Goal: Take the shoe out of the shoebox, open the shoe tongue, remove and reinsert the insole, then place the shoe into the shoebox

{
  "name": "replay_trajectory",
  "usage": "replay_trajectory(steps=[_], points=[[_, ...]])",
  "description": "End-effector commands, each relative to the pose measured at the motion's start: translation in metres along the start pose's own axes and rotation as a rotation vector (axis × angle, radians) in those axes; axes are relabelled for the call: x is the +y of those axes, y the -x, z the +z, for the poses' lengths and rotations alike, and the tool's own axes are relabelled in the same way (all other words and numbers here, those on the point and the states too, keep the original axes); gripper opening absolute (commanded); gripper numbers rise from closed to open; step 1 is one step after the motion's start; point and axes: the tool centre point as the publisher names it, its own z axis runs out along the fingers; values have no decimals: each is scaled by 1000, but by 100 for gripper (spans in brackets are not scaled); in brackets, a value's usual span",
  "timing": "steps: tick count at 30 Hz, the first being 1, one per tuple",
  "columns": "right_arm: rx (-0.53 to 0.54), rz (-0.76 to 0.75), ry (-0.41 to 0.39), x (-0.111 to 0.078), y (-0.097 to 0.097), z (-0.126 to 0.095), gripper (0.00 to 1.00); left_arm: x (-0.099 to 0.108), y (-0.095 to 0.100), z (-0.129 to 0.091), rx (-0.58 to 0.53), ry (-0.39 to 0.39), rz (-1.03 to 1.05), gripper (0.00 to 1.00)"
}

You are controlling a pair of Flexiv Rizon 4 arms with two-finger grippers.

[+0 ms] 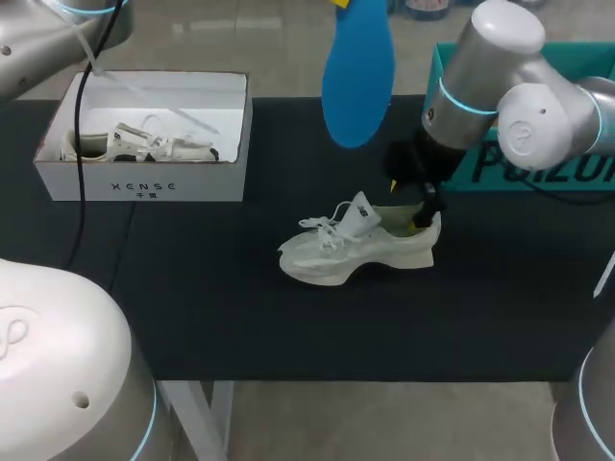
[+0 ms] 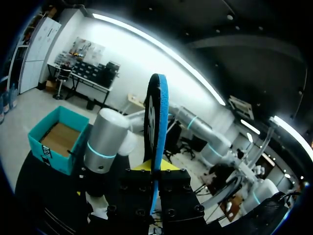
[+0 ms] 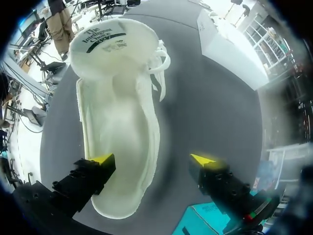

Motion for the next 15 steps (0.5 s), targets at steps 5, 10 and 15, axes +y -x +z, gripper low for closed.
replay_trajectory(steps=[5, 10, 15], points=[[9, 56, -30, 9, 2, 7, 100, 1, -1, 0, -3, 0, 0, 0], [22, 78, -16, 12, -4, 13, 100, 1, -1, 0, -3, 0, 0, 0], [17, 91, 42, 14, -6, 19, 43, 1, -1, 0, -3, 0, 0, 0]])
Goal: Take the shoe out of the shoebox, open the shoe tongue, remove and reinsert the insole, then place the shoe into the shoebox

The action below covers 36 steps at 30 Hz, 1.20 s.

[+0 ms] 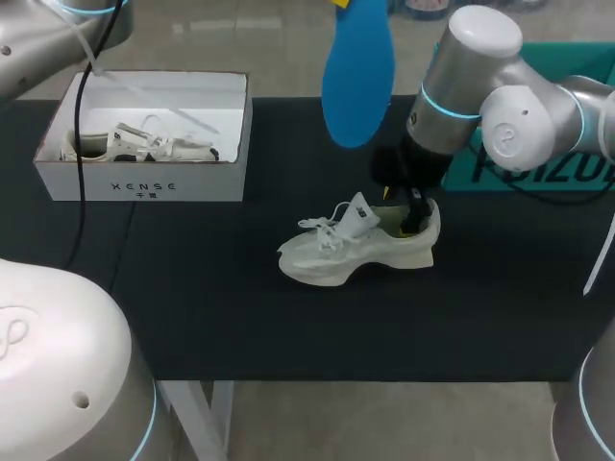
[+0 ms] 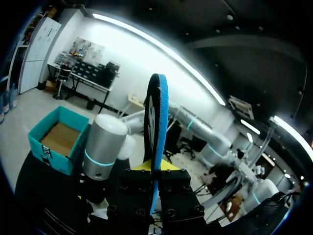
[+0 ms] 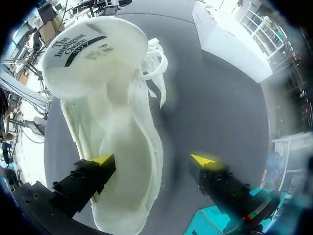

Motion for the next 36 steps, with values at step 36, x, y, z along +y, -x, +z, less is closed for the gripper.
replay_trajectory(steps=[36], points=[[-114, -7, 86, -14, 0, -88, 0, 1, -1, 0, -3, 0, 0, 0]])
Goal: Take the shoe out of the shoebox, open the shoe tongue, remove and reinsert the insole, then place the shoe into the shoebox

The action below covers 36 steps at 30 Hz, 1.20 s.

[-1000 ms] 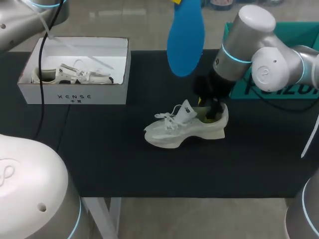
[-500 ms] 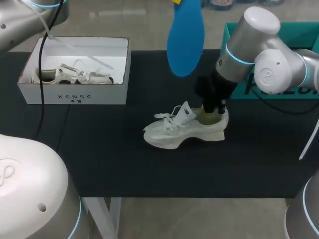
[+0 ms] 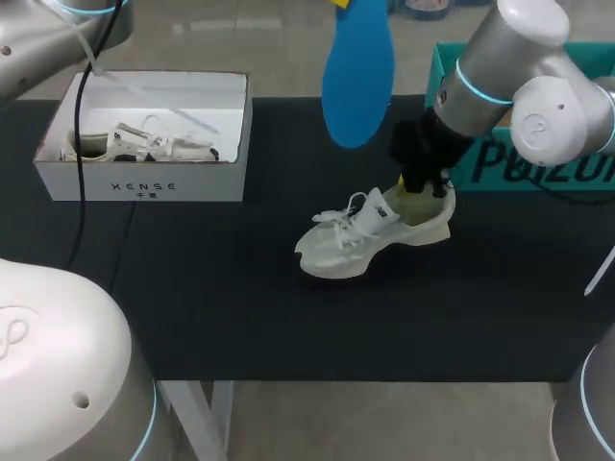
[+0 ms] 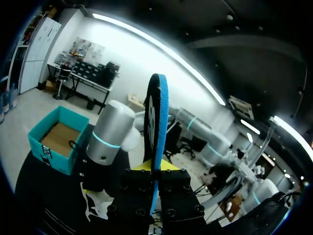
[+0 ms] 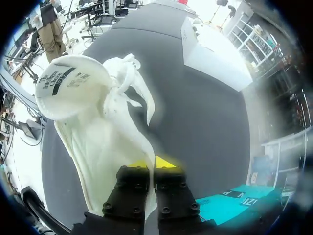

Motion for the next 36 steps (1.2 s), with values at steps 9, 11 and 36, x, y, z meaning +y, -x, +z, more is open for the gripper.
replay_trajectory(steps=[9, 11, 36], points=[[27, 10, 24, -4, -14, -38, 0, 1, -1, 0, -3, 0, 0, 0], [27, 10, 24, -4, -14, -38, 0, 1, -1, 0, -3, 0, 0, 0], [-360, 1374, 197, -43, -51, -28, 0, 1, -1, 0, -3, 0, 0, 0]])
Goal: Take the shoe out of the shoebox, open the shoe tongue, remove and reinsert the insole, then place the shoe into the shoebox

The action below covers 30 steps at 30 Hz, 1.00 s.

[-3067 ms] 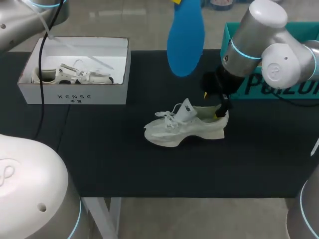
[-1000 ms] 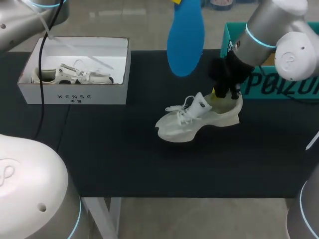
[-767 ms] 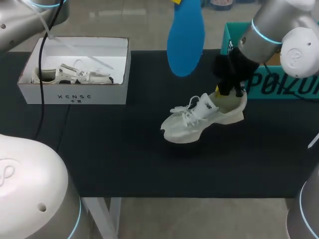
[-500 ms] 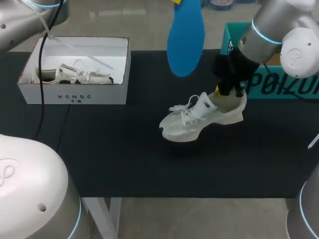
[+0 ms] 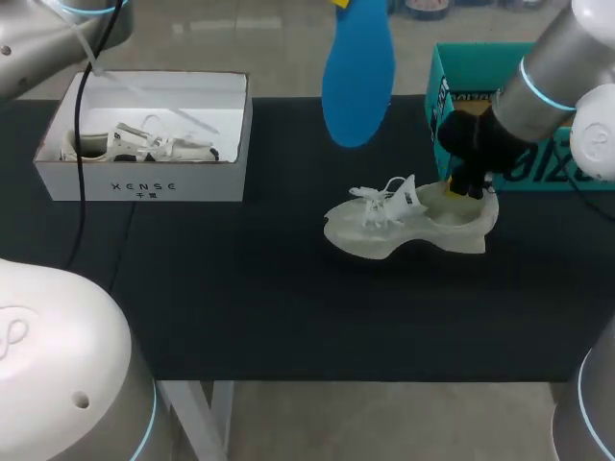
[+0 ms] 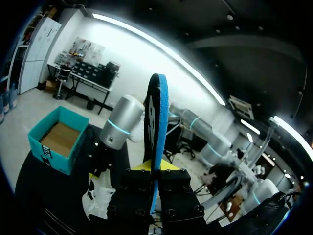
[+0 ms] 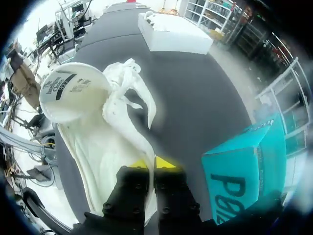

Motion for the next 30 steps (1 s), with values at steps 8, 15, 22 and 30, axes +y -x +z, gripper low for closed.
replay_trajectory(steps=[8, 15, 22, 30], points=[[-154, 766, 304, 28, -30, 1, 0, 1, -1, 0, -3, 0, 0, 0], [-154, 766, 304, 28, -30, 1, 0, 1, -1, 0, -3, 0, 0, 0], [-266, 927, 244, 24, -70, -11, 0, 1, -1, 0, -3, 0, 0, 0], [-315, 1170, 259, -2, -110, -27, 0, 1, -1, 0, -3, 0, 0, 0]])
